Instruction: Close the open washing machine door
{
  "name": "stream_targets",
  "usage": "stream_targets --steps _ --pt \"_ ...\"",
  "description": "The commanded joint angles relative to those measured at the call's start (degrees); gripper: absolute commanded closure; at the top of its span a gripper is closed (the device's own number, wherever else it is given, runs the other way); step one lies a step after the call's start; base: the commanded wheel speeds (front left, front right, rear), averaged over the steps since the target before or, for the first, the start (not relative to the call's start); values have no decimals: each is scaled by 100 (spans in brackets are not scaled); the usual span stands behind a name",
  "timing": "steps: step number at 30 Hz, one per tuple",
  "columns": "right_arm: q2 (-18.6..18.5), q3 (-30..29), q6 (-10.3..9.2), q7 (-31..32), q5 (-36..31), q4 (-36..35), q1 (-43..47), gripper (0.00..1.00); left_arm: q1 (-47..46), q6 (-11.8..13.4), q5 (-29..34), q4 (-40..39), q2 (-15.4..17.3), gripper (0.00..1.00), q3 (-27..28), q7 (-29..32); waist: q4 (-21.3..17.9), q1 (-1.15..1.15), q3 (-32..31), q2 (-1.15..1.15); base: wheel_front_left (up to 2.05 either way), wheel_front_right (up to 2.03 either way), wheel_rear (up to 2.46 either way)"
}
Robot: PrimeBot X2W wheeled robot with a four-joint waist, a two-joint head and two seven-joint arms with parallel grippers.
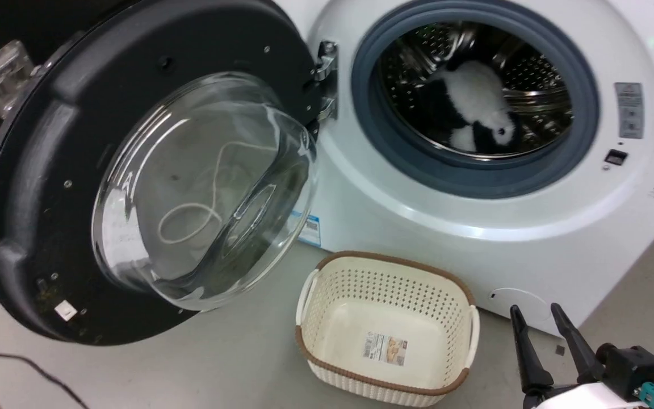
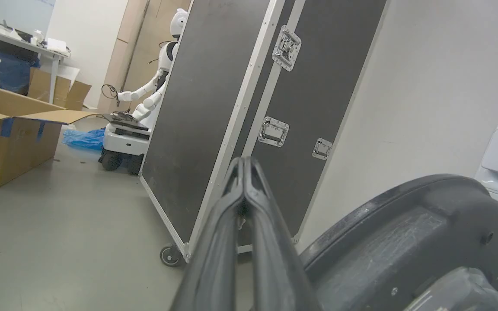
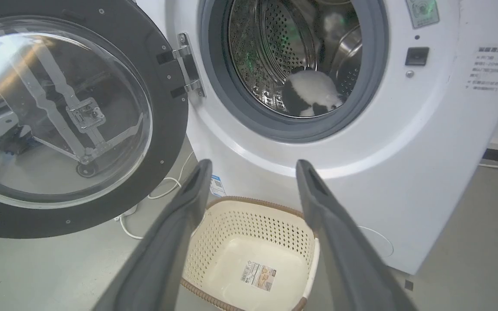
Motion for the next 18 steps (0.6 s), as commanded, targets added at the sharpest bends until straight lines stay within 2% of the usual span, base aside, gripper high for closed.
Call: stream_targets --steps 1,5,10,16,18 --pt "-3 -12 4 -59 42 22 80 0 -164 -122 -109 282 96 100 152 -46 72 0 95 0 0 0 0" --pt "-3 -65 4 -106 -55 14 20 0 -449 -368 -355 1419 657 100 177 269 137 0 341 0 0 0 0" --pt "-3 -177 4 -114 -201 -60 -126 0 -869 -567 -641 2397 1220 100 121 844 152 0 712 0 0 0 0" --pt "-3 -231 5 -120 -218 -123 -193 0 -1030 -891 -1225 3016 1602 100 -249 1817 209 0 926 0 0 0 0" --pt "-3 -260 5 -143 -184 -101 -206 0 -969 -946 -1767 3011 1729 100 -547 2312 273 0 949 0 0 0 0"
